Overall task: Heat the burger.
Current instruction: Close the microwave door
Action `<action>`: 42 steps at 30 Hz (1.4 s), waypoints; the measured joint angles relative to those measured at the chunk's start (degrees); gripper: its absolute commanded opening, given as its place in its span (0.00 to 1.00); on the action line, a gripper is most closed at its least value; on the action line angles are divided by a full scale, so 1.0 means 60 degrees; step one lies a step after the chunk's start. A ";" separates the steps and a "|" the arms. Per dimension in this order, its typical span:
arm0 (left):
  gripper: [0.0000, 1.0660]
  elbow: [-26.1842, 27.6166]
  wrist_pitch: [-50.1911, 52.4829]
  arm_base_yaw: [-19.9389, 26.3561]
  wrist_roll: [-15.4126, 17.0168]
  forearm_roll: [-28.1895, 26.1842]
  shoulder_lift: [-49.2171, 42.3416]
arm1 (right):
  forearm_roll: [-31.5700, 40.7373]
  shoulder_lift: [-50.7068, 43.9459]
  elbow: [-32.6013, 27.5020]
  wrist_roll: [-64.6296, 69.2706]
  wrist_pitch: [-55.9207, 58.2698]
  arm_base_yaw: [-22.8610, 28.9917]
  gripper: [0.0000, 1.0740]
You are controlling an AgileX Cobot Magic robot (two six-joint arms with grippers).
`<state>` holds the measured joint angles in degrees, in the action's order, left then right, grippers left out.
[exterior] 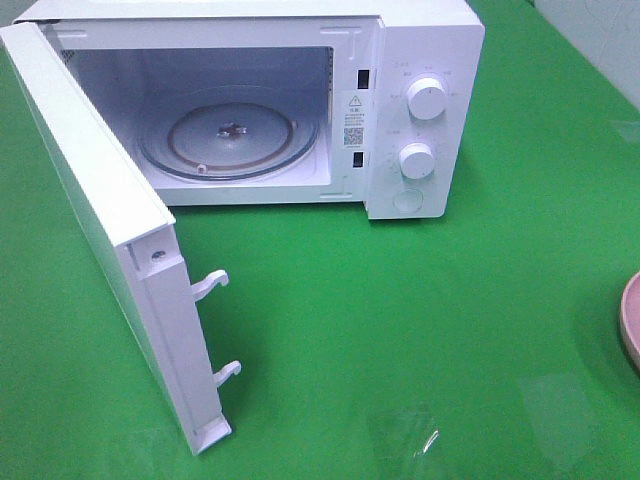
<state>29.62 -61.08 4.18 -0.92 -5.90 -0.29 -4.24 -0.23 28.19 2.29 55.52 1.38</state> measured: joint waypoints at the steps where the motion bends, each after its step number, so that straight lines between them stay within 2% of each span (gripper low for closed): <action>1: 0.94 0.0000 0.0000 0.0000 0.0000 0.0000 0.0000 | 0.0000 0.0000 0.0000 0.0000 0.0000 0.0000 0.71; 12: 0.94 0.0115 0.0229 0.0000 0.0000 -0.0076 0.0000 | 0.0000 0.0000 0.0000 0.0000 0.0000 0.0000 0.71; 17: 0.94 0.0277 0.1213 0.0000 0.0000 -0.0076 0.0162 | 0.0000 0.0000 0.0000 0.0000 0.0000 0.0000 0.71; 23: 0.91 0.0229 0.2426 0.0000 0.0000 -0.0067 0.1136 | 0.0000 0.0000 0.0000 0.0000 0.0000 0.0000 0.71; 24: 0.85 0.0220 0.2636 0.0000 0.0000 -0.0067 0.1366 | 0.0000 0.0000 0.0000 0.0000 0.0000 0.0000 0.71; 25: 0.85 0.0220 0.2636 0.0000 0.0000 -0.0067 0.1366 | 0.0000 0.0000 0.0000 0.0000 0.0000 0.0000 0.71; 26: 0.76 0.0210 0.3123 0.0000 0.0153 -0.0124 0.2082 | 0.0000 0.0000 0.0000 0.0000 0.0000 0.0000 0.71; 27: 0.76 0.0210 0.3123 0.0000 0.0153 -0.0124 0.2082 | 0.0000 0.0000 0.0000 0.0000 0.0000 0.0000 0.71; 29: 0.39 0.0210 0.3505 0.0000 0.0382 -0.0181 0.2626 | 0.0000 0.0000 0.0000 0.0000 0.0000 0.0000 0.71; 30: 0.39 0.0210 0.3505 0.0000 0.0382 -0.0181 0.2626 | 0.0000 0.0000 0.0000 0.0000 0.0000 0.0000 0.71; 31: 0.17 0.0210 0.3772 0.0000 0.0430 -0.0210 0.3018 | 0.0000 0.0000 0.0000 0.0000 0.0000 0.0000 0.71; 32: 0.17 0.0210 0.3772 0.0000 0.0430 -0.0210 0.3018 | 0.0000 0.0000 0.0000 0.0000 0.0000 0.0000 0.71; 33: 0.00 0.0191 0.4087 0.0000 0.0439 -0.0239 0.3419 | 0.0000 0.0000 0.0000 0.0000 0.0000 0.0000 0.71; 39: 0.00 0.0153 0.5166 0.0000 0.0382 -0.0258 0.4431 | 0.0000 0.0000 0.0000 0.0000 0.0000 0.0000 0.71; 40: 0.00 -0.0029 0.5968 0.0000 0.0210 -0.0277 0.4784 | 0.0000 0.0000 0.0000 0.0000 0.0000 0.0000 0.71; 41: 0.00 -0.0029 0.5968 0.0000 0.0210 -0.0277 0.4784 | 0.0000 0.0000 0.0000 0.0000 0.0000 0.0000 0.71; 42: 0.00 -0.0344 0.6990 0.0000 0.0010 -0.0315 0.5109 | 0.0000 0.0000 0.0000 0.0000 0.0000 0.0000 0.71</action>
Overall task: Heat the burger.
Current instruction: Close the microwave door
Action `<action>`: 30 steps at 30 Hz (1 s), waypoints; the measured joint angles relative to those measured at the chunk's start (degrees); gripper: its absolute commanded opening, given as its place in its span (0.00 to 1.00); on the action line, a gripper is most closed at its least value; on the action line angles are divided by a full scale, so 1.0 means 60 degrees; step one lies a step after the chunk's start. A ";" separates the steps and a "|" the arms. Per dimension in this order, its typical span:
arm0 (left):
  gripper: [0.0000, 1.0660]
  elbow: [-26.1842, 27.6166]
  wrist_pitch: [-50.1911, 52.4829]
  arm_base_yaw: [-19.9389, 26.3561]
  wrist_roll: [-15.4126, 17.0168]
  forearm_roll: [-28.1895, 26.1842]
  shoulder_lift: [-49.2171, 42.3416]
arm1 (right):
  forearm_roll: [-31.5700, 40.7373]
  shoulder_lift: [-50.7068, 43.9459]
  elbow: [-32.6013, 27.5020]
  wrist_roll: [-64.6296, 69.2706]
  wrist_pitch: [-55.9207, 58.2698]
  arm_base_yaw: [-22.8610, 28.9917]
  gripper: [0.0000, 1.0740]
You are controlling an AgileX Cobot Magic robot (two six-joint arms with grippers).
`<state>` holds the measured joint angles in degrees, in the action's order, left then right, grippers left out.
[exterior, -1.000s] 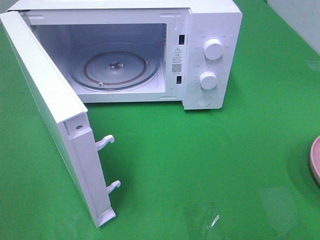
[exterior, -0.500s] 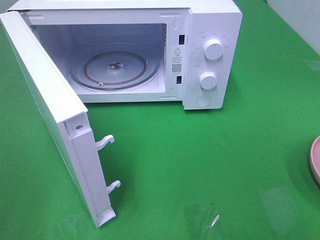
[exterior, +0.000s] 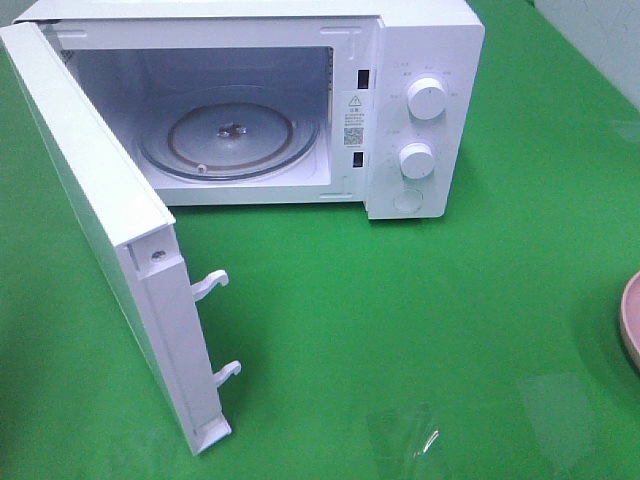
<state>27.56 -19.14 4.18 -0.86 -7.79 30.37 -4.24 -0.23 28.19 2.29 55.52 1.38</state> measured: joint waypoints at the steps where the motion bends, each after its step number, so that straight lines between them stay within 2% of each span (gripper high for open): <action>1: 0.00 0.0000 0.0000 0.0000 0.0000 0.0000 0.0000 | 0.0000 0.0000 0.0000 0.0000 0.0000 0.0000 0.71; 2: 0.00 -0.0411 0.1261 0.0000 -0.0153 -0.0010 0.0239 | 0.0000 0.0000 0.0000 0.0000 0.0000 0.0000 0.71; 3: 0.00 -0.0411 0.1261 0.0000 -0.0153 -0.0010 0.0239 | 0.0000 0.0000 0.0000 0.0000 0.0000 0.0000 0.71; 4: 0.00 -0.0926 0.2426 0.0000 -0.0220 -0.0019 0.0449 | 0.0000 0.0000 0.0000 0.0000 0.0000 0.0000 0.71; 5: 0.00 -0.0926 0.2426 0.0000 -0.0220 -0.0019 0.0449 | 0.0000 0.0000 0.0000 0.0000 0.0000 0.0000 0.71; 6: 0.00 -0.1461 0.3610 0.0000 -0.0239 -0.0067 0.0697 | 0.0000 0.0000 0.0000 0.0000 0.0000 0.0000 0.71; 7: 0.00 -0.1461 0.3610 0.0000 -0.0239 -0.0067 0.0697 | 0.0000 0.0000 0.0000 0.0000 0.0000 0.0000 0.71; 9: 0.00 -0.2225 0.5414 0.0000 -0.0239 0.0000 0.1375 | 0.0000 0.0000 0.0000 0.0000 0.0000 0.0000 0.71; 12: 0.00 -0.2378 0.5806 0.0000 -0.0239 0.0115 0.1604 | 0.0000 0.0000 0.0000 0.0000 0.0000 0.0000 0.71; 15: 0.00 -0.2702 0.7076 0.0000 -0.0172 0.0869 0.2626 | 0.0000 0.0000 0.0000 0.0000 0.0000 0.0000 0.71; 16: 0.00 -0.2702 0.7076 0.0000 -0.0172 0.0869 0.2626 | 0.0000 0.0000 0.0000 0.0000 0.0000 0.0000 0.71; 17: 0.00 -0.2712 0.7783 0.0000 0.0143 0.1222 0.3132 | 0.0000 0.0000 0.0000 0.0000 0.0000 0.0000 0.71; 18: 0.00 -0.2712 0.8470 0.0000 0.0888 0.1595 0.3676 | 0.0000 0.0000 0.0000 0.0000 0.0000 0.0000 0.71; 19: 0.00 -0.2712 0.8470 0.0000 0.0888 0.1595 0.3676 | 0.0000 0.0000 0.0000 0.0000 0.0000 0.0000 0.71; 20: 0.00 -0.2712 0.8881 0.0000 0.1461 0.1939 0.4087 | 0.0000 0.0000 0.0000 0.0000 0.0000 0.0000 0.71; 23: 0.00 -0.2712 0.9139 0.0000 0.1738 0.2206 0.4345 | 0.0000 0.0000 0.0000 0.0000 0.0000 0.0000 0.71; 24: 0.00 -0.2712 0.9587 0.0000 0.2072 0.2874 0.4851 | 0.0000 0.0000 0.0000 0.0000 0.0000 0.0000 0.71; 25: 0.00 -0.2712 0.9587 0.0000 0.2072 0.2874 0.4851 | 0.0000 0.0000 0.0000 0.0000 0.0000 0.0000 0.71; 26: 0.00 -0.2683 0.9950 0.0000 0.2263 0.3514 0.5300 | 0.0000 0.0000 0.0000 0.0000 0.0000 0.0000 0.71; 27: 0.00 -0.2683 0.9950 0.0000 0.2263 0.3514 0.5300 | 0.0000 0.0000 0.0000 0.0000 0.0000 0.0000 0.71; 28: 0.00 -0.2550 1.0170 0.0000 0.2511 0.4087 0.5816 | 0.0000 0.0000 0.0000 0.0000 0.0000 0.0000 0.71; 29: 0.00 -0.2550 1.0170 0.0000 0.2511 0.4087 0.5816 | 0.0000 0.0000 0.0000 0.0000 0.0000 0.0000 0.71; 30: 0.00 -0.2406 1.0361 0.0000 0.2702 0.4450 0.6303 | 0.0000 0.0000 0.0000 0.0000 0.0000 0.0000 0.71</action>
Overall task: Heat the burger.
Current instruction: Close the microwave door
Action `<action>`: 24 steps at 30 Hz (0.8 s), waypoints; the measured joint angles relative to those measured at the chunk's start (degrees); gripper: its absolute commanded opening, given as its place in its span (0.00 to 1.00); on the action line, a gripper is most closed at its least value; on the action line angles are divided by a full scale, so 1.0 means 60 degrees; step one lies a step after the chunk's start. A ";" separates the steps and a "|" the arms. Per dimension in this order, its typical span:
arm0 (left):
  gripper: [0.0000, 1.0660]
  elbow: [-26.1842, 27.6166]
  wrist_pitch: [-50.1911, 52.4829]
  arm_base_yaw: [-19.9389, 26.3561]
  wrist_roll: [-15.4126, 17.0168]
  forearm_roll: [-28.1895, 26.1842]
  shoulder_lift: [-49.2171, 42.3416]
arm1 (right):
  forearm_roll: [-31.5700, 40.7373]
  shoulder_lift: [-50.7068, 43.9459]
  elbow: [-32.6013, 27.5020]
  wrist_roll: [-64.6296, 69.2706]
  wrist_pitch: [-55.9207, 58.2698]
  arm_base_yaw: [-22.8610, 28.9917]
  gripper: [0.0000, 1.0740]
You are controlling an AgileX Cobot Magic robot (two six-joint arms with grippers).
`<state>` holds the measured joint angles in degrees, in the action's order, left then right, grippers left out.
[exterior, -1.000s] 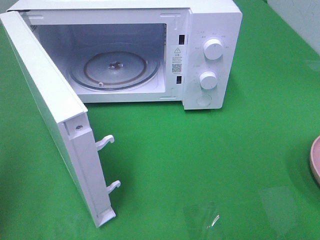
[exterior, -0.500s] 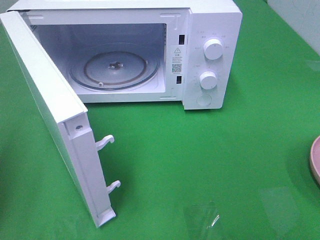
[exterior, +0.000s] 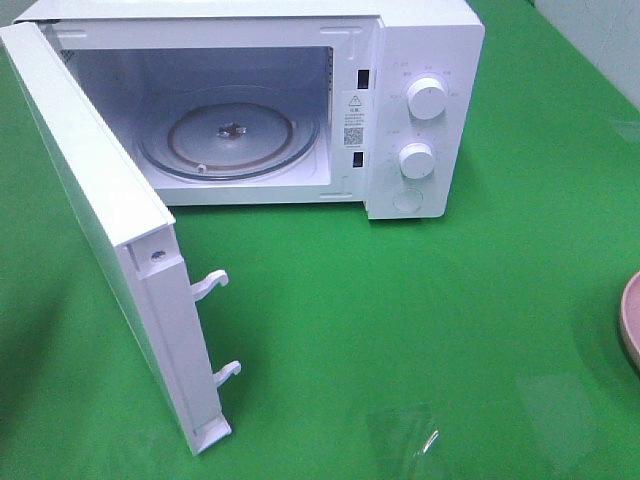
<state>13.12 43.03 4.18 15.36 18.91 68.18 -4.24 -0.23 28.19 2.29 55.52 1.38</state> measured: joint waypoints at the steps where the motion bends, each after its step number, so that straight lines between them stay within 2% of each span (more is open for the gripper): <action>1: 0.00 0.0038 0.0143 0.0000 0.0076 0.0095 0.0258 | 0.0000 0.0000 0.0000 0.0000 0.0000 0.0000 0.71; 6: 0.00 0.0095 0.1165 0.0000 0.0239 0.0477 0.1175 | 0.0000 0.0000 0.0000 0.0000 0.0000 0.0000 0.71; 10: 0.00 0.0248 0.2072 0.0000 0.0621 0.0964 0.2273 | 0.0000 0.0000 0.0000 0.0000 0.0000 0.0000 0.71; 15: 0.00 0.0707 0.2263 0.0000 0.1003 0.1757 0.2693 | 0.0000 0.0000 0.0000 0.0000 0.0000 0.0000 0.71; 21: 0.00 0.0993 0.2311 0.0000 0.1165 0.2005 0.3065 | 0.0000 0.0000 0.0000 0.0000 0.0000 0.0000 0.71; 24: 0.00 0.1203 0.2301 -0.0334 0.1222 0.2044 0.3438 | 0.0000 0.0000 0.0000 0.0000 0.0000 0.0000 0.71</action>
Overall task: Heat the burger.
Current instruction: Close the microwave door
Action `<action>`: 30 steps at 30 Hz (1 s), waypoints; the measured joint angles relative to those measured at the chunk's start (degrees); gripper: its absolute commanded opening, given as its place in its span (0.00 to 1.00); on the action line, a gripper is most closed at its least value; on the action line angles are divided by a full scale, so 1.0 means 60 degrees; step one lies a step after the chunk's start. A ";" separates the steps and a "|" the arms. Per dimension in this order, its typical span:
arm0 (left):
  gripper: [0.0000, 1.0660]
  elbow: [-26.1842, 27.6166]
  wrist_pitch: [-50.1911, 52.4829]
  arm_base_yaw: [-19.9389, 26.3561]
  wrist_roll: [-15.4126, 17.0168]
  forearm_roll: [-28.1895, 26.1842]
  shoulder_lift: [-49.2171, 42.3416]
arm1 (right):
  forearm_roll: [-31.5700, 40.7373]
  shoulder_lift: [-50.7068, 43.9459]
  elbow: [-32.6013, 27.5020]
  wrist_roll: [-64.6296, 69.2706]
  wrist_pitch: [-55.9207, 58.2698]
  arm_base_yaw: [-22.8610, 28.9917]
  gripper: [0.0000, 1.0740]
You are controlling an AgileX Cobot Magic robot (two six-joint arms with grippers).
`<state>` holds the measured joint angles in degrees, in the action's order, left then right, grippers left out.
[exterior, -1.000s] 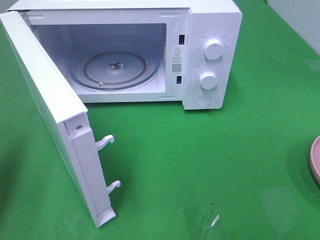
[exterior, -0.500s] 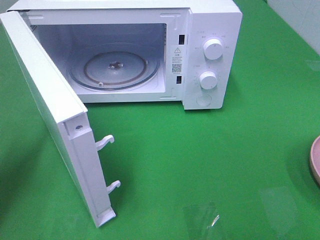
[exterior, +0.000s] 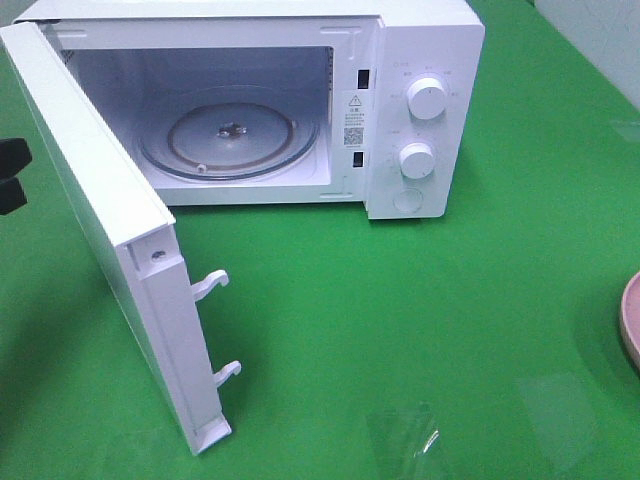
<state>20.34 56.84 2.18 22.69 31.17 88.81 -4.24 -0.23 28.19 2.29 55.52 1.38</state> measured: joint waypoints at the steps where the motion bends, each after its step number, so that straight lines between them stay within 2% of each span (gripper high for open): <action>1: 0.00 0.0000 0.0000 0.0000 0.0000 0.0000 0.0000 | 0.0000 0.0000 0.0000 0.0000 0.0000 0.0000 0.71; 2: 0.00 0.0153 -0.0029 -0.0372 -0.0115 -0.0010 0.0210 | 0.0000 0.0000 0.0000 0.0000 0.0000 0.0000 0.71; 3: 0.00 0.0153 -0.0029 -0.0372 -0.0115 -0.0010 0.0210 | 0.0000 0.0000 0.0000 0.0000 0.0000 0.0000 0.71; 4: 0.00 0.0239 -0.0124 -0.0668 -0.0277 -0.0372 0.0363 | 0.0000 0.0000 0.0000 0.0000 0.0000 0.0000 0.71; 5: 0.00 0.0239 -0.0124 -0.0668 -0.0277 -0.0372 0.0363 | 0.0000 0.0000 0.0000 0.0000 0.0000 0.0000 0.71; 6: 0.00 0.0353 -0.0153 -0.1060 -0.0449 -0.0859 0.0525 | 0.0010 0.0000 0.0000 0.0000 0.0000 0.0000 0.71; 7: 0.00 0.0353 -0.0153 -0.1060 -0.0449 -0.0859 0.0525 | 0.0010 0.0000 0.0000 0.0000 0.0000 0.0000 0.71; 9: 0.00 0.0583 -0.0143 -0.1805 -0.0869 -0.1423 0.0831 | 0.0010 0.0000 0.0000 0.0000 0.0000 0.0000 0.71; 14: 0.00 0.0773 -0.0143 -0.2301 -0.1070 -0.1786 0.1089 | 0.0010 0.0000 0.0000 0.0000 0.0000 0.0000 0.71; 18: 0.00 0.1318 -0.0143 -0.3084 -0.1155 -0.2702 0.1528 | 0.0010 0.0000 0.0000 0.0000 0.0000 0.0000 0.71; 21: 0.00 0.1413 -0.0153 -0.3170 -0.1155 -0.2798 0.1595 | 0.0010 0.0000 0.0000 0.0000 0.0000 0.0000 0.71; 25: 0.00 0.1958 -0.0535 -0.3600 -0.1213 -0.3075 0.1757 | 0.0010 0.0000 0.0000 0.0000 0.0000 0.0000 0.71; 27: 0.00 0.2559 -0.0907 -0.3992 -0.1461 -0.3390 0.1939 | 0.0010 0.0000 0.0000 0.0000 0.0000 0.0000 0.71; 30: 0.00 0.2855 -0.1127 -0.4173 -0.1528 -0.3648 0.2034 | 0.0010 0.0000 0.0000 0.0000 0.0000 0.0000 0.71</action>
<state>37.47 50.08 -22.86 13.52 9.28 101.01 -4.18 -0.23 28.19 2.29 55.52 1.38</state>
